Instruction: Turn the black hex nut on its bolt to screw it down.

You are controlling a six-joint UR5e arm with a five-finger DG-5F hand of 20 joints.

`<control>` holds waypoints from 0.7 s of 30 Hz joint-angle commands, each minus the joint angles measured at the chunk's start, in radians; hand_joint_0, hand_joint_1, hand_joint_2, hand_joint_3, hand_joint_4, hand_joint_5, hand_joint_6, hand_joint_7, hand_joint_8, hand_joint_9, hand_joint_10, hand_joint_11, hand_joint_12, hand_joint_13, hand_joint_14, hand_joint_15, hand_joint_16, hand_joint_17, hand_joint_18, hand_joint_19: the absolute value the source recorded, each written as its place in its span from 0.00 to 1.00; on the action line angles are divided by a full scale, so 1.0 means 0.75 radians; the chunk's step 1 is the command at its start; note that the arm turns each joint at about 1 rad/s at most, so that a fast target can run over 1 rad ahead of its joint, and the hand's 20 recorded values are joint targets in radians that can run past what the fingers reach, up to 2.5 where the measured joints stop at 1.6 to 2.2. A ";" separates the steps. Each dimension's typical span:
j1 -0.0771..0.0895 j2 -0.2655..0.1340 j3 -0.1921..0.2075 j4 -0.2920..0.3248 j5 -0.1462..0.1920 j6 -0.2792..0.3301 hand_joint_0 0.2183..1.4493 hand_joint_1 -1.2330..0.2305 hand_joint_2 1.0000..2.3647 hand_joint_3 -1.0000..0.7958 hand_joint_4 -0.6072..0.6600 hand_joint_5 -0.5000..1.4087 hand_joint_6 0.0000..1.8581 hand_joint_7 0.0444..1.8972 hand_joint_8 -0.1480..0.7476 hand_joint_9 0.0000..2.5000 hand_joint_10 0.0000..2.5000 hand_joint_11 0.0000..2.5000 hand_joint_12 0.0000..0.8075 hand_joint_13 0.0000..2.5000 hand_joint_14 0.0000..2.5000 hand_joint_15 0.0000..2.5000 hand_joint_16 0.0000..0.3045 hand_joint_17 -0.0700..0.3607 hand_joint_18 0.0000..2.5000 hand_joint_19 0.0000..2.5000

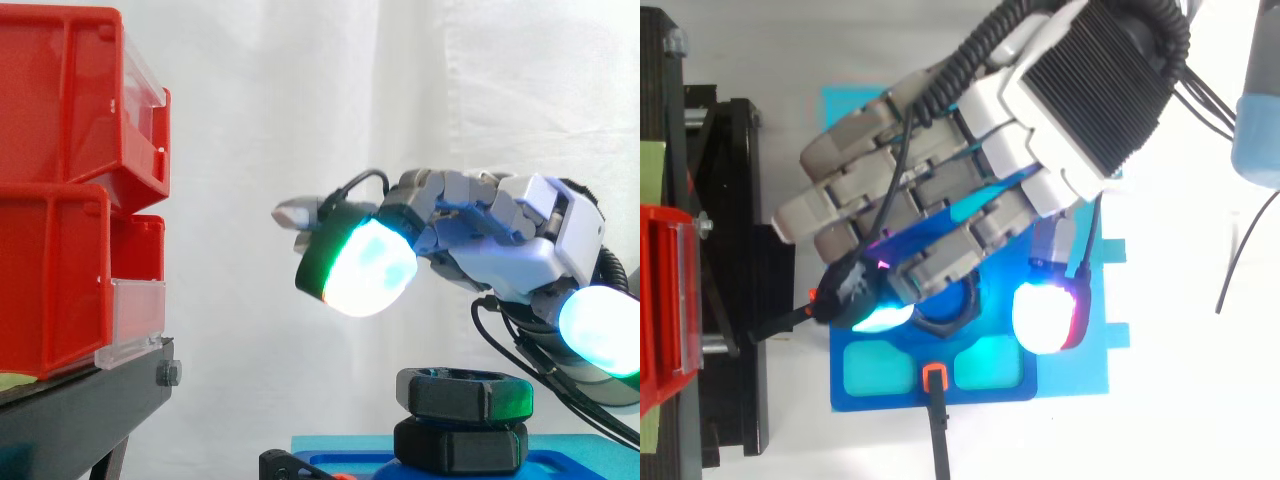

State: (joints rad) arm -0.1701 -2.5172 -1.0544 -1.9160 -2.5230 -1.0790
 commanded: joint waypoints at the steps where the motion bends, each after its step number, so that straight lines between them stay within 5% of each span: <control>1: 0.028 0.000 0.001 0.029 0.001 -0.009 0.16 0.61 0.00 0.28 0.75 0.21 0.27 0.51 0.58 0.23 0.00 0.08 0.49 0.15 0.00 0.03 0.21 0.49 0.15 0.19; 14: 0.075 -0.039 -0.012 -0.018 0.081 -0.046 0.18 0.61 0.00 0.28 0.74 0.22 0.27 0.55 0.56 0.23 0.00 0.08 0.46 0.15 0.00 0.03 0.19 0.46 0.14 0.19; 21: 0.082 -0.039 -0.083 -0.010 0.141 -0.069 0.19 0.62 0.00 0.28 0.72 0.23 0.27 0.60 0.56 0.23 0.00 0.08 0.46 0.15 0.00 0.03 0.19 0.46 0.13 0.19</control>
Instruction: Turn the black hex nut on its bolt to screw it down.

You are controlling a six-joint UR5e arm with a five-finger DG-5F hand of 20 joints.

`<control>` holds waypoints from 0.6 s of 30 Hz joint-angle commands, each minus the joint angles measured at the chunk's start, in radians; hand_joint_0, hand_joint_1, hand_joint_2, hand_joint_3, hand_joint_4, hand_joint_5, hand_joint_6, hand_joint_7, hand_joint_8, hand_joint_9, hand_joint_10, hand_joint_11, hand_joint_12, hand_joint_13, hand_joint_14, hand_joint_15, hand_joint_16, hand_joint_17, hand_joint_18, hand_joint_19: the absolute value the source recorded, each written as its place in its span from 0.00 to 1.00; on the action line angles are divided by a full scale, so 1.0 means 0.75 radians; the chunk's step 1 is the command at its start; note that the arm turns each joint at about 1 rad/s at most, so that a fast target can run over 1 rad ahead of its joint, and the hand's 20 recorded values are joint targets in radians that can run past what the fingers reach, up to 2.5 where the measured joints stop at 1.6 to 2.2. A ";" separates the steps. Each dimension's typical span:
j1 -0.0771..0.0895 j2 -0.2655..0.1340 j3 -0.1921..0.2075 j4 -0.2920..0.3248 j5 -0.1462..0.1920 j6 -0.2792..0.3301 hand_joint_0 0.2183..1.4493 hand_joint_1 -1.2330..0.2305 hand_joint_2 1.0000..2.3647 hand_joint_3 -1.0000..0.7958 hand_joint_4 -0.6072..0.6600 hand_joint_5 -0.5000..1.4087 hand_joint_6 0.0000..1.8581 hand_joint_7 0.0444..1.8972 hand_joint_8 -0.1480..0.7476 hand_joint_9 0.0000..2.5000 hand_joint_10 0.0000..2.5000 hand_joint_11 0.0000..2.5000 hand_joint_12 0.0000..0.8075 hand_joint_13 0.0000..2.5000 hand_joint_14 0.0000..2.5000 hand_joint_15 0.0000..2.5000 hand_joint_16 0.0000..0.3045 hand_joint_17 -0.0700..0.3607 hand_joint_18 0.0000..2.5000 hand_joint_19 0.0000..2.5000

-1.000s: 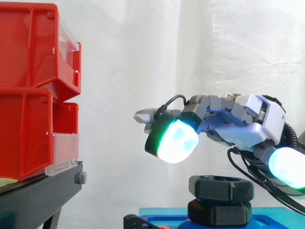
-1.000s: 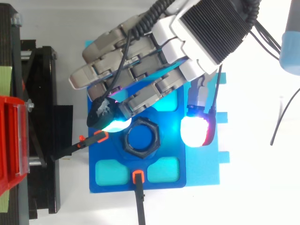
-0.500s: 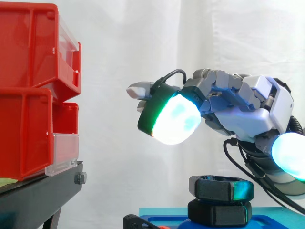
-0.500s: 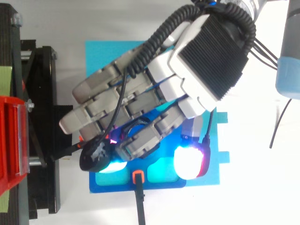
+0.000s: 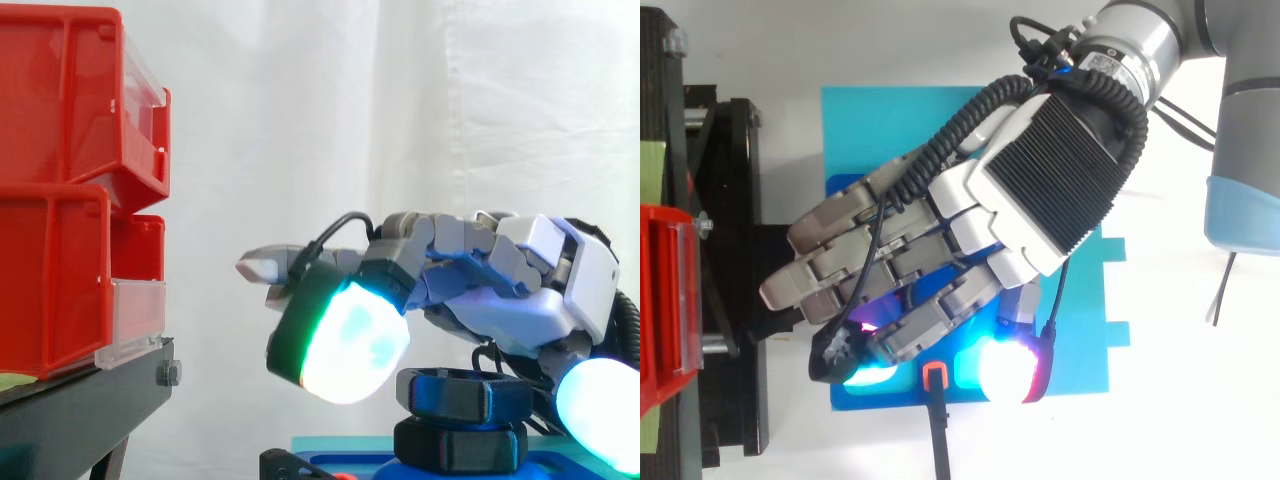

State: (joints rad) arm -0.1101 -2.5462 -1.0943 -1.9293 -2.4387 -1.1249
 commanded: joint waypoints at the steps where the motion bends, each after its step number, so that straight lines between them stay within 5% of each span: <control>1: 0.000 -0.002 -0.030 0.010 0.028 -0.007 0.19 0.62 0.00 0.28 0.72 0.24 0.28 0.60 0.56 0.24 0.00 0.08 0.46 0.15 0.00 0.03 0.19 0.46 0.13 0.19; 18: -0.033 0.000 -0.024 0.024 -0.027 -0.007 0.19 0.63 0.00 0.28 0.70 0.23 0.37 0.45 0.57 0.24 0.00 0.08 0.46 0.15 0.00 0.03 0.18 0.45 0.14 0.19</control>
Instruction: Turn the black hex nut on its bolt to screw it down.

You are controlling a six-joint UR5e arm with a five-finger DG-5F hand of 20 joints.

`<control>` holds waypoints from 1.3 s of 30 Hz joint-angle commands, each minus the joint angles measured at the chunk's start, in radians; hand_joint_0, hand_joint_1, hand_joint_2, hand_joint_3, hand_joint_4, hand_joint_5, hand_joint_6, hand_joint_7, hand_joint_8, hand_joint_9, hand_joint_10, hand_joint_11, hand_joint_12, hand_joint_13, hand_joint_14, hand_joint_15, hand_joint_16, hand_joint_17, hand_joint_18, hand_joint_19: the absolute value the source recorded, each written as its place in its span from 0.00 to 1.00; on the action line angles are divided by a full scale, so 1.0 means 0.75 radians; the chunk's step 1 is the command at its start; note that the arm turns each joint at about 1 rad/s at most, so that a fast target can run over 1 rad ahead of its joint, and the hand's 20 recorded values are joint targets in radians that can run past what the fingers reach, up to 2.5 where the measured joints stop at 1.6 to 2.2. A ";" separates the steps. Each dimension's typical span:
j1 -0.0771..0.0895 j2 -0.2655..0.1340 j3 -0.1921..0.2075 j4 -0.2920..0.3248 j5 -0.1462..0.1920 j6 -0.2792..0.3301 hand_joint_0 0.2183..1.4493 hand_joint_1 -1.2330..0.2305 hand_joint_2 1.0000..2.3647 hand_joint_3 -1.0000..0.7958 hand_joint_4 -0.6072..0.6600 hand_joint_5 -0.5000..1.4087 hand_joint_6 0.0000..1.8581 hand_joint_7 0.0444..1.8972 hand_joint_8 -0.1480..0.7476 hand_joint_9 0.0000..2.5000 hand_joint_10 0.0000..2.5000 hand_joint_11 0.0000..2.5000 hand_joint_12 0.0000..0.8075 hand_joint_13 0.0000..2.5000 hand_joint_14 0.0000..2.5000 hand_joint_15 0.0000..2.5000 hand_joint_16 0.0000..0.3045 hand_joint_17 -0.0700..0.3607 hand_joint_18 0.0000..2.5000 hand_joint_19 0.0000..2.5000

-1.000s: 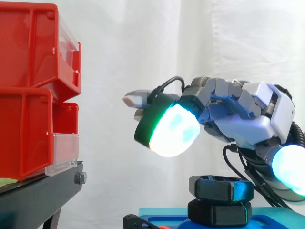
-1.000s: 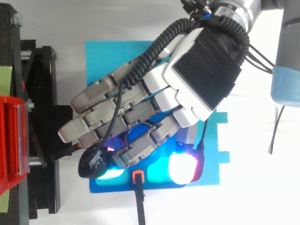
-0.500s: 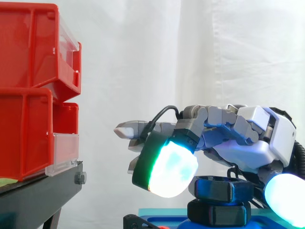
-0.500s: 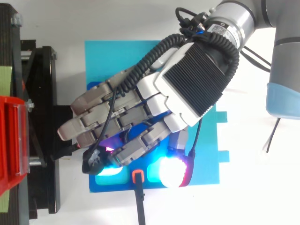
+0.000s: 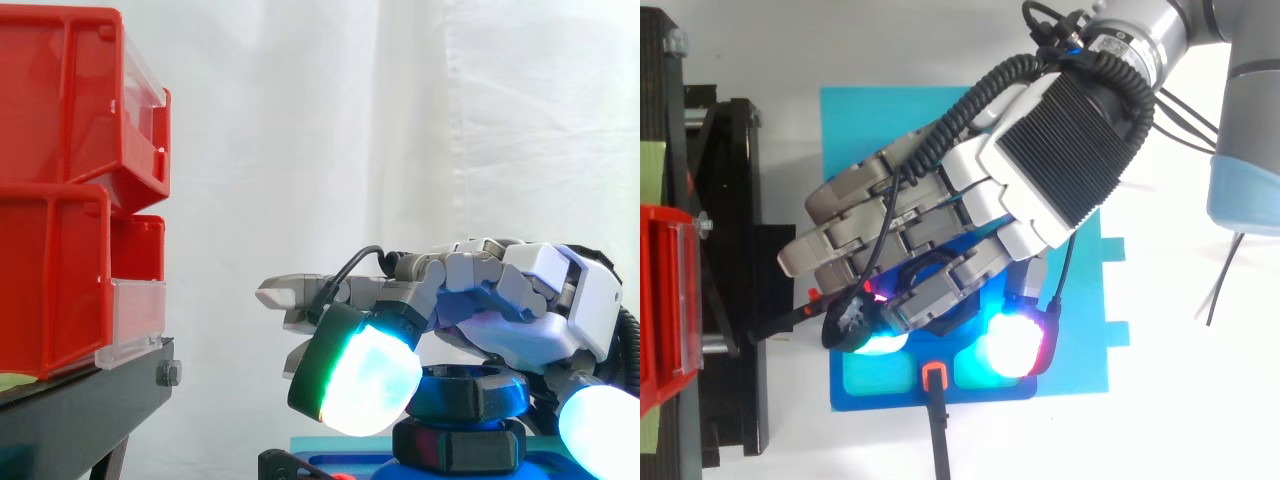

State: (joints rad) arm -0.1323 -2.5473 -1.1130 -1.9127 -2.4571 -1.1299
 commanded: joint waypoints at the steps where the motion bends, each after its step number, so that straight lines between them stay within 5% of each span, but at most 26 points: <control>1: -0.004 -0.001 0.001 0.002 -0.003 -0.001 0.19 0.63 0.00 0.28 0.71 0.23 0.39 0.42 0.58 0.25 0.00 0.08 0.46 0.15 0.00 0.03 0.18 0.46 0.14 0.19; 17: -0.026 0.001 0.003 0.018 -0.015 0.003 0.20 0.63 0.00 0.28 0.72 0.22 0.41 0.38 0.58 0.25 0.00 0.09 0.46 0.16 0.00 0.03 0.18 0.45 0.13 0.18; 23: -0.042 0.001 0.026 0.039 -0.060 0.013 0.20 0.63 0.00 0.28 0.71 0.22 0.41 0.39 0.58 0.25 0.00 0.09 0.46 0.16 0.00 0.04 0.18 0.44 0.13 0.17; 28: -0.069 -0.001 0.058 0.045 -0.113 0.034 0.20 0.63 0.00 0.28 0.72 0.22 0.40 0.39 0.58 0.25 0.00 0.09 0.46 0.17 0.00 0.03 0.18 0.44 0.13 0.17; 39: -0.122 0.001 0.065 0.084 -0.119 0.046 0.20 0.62 0.00 0.28 0.73 0.22 0.37 0.43 0.58 0.25 0.00 0.08 0.46 0.17 0.00 0.04 0.17 0.44 0.13 0.17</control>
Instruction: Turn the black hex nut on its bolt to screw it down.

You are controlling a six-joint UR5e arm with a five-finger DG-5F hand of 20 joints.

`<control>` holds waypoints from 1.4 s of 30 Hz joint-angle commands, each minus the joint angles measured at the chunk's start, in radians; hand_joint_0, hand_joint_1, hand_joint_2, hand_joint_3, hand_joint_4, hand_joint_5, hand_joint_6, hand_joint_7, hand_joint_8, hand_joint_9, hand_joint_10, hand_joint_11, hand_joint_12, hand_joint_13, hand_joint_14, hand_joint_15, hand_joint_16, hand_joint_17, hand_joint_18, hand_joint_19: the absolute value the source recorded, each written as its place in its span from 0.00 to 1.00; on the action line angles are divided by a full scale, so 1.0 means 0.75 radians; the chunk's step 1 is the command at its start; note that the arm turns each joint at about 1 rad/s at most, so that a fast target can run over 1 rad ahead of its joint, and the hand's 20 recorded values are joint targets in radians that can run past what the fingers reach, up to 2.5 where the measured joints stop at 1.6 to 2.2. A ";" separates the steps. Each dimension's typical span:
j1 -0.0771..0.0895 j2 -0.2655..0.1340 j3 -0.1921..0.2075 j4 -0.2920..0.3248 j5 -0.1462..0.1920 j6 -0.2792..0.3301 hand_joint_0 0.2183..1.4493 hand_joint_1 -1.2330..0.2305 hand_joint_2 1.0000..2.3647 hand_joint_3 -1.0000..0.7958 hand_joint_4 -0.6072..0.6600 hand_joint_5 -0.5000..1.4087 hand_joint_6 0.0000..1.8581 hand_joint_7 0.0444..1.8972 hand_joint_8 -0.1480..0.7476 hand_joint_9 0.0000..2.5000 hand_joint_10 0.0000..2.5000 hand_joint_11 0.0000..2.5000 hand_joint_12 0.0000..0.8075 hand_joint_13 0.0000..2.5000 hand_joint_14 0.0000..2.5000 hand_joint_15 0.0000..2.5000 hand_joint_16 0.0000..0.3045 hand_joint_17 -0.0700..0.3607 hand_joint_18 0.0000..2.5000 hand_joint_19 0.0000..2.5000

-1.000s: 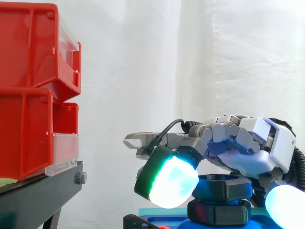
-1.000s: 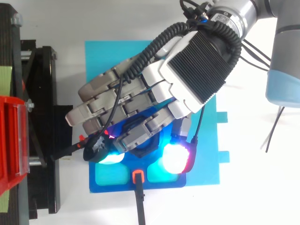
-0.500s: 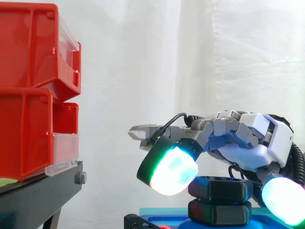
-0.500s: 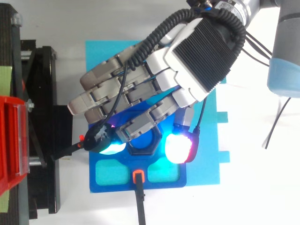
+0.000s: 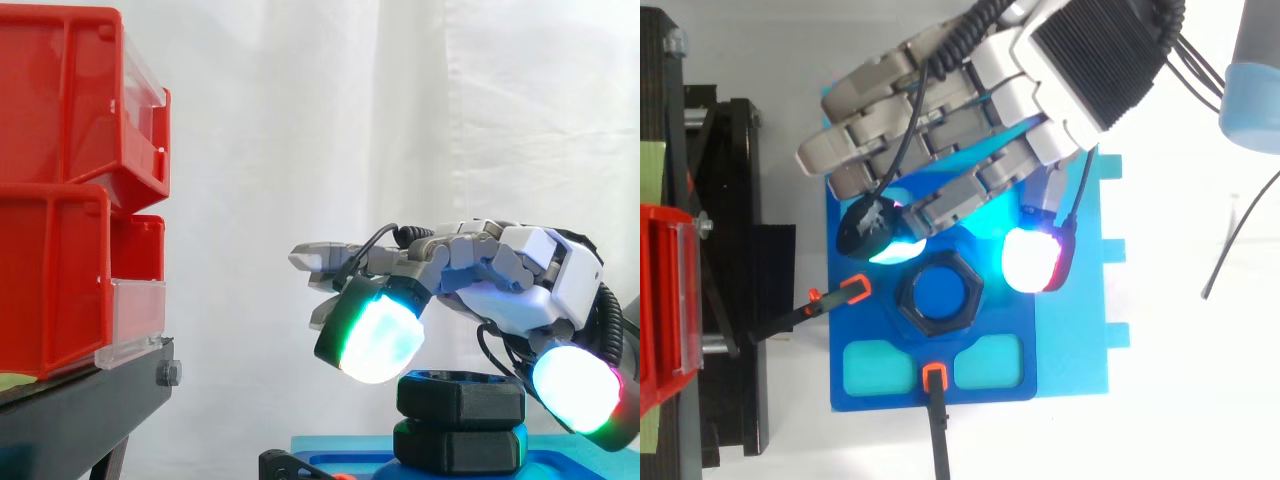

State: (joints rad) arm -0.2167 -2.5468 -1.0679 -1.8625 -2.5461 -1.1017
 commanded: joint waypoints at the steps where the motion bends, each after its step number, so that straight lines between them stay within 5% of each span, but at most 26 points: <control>1: -0.012 0.001 0.011 0.023 -0.002 0.015 0.20 0.62 0.00 0.28 0.73 0.22 0.37 0.43 0.58 0.25 0.00 0.08 0.46 0.17 0.00 0.04 0.17 0.44 0.13 0.17; 9: 0.023 0.001 0.092 0.025 -0.060 0.144 0.20 0.62 0.00 0.28 0.74 0.23 0.34 0.48 0.58 0.25 0.00 0.08 0.46 0.17 0.00 0.04 0.18 0.44 0.13 0.18; 19: 0.056 0.001 0.094 0.025 -0.011 0.307 0.20 0.62 0.00 0.28 0.74 0.23 0.32 0.51 0.58 0.25 0.00 0.08 0.47 0.17 0.00 0.04 0.18 0.44 0.13 0.18; 30: 0.093 0.001 0.094 0.015 0.008 0.328 0.20 0.62 0.00 0.28 0.73 0.23 0.32 0.53 0.57 0.24 0.00 0.07 0.46 0.17 0.00 0.04 0.17 0.44 0.13 0.18; 37: 0.103 0.003 0.098 -0.108 0.102 0.358 0.20 0.62 0.00 0.28 0.73 0.23 0.32 0.53 0.57 0.24 0.00 0.07 0.45 0.17 0.00 0.04 0.17 0.43 0.13 0.18; 42: 0.084 0.023 0.139 -0.227 0.094 0.362 0.20 0.62 0.00 0.28 0.73 0.23 0.32 0.53 0.57 0.24 0.00 0.08 0.45 0.17 0.00 0.04 0.17 0.43 0.12 0.17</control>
State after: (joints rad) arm -0.1473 -2.5393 -0.9776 -1.9741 -2.4738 -0.8317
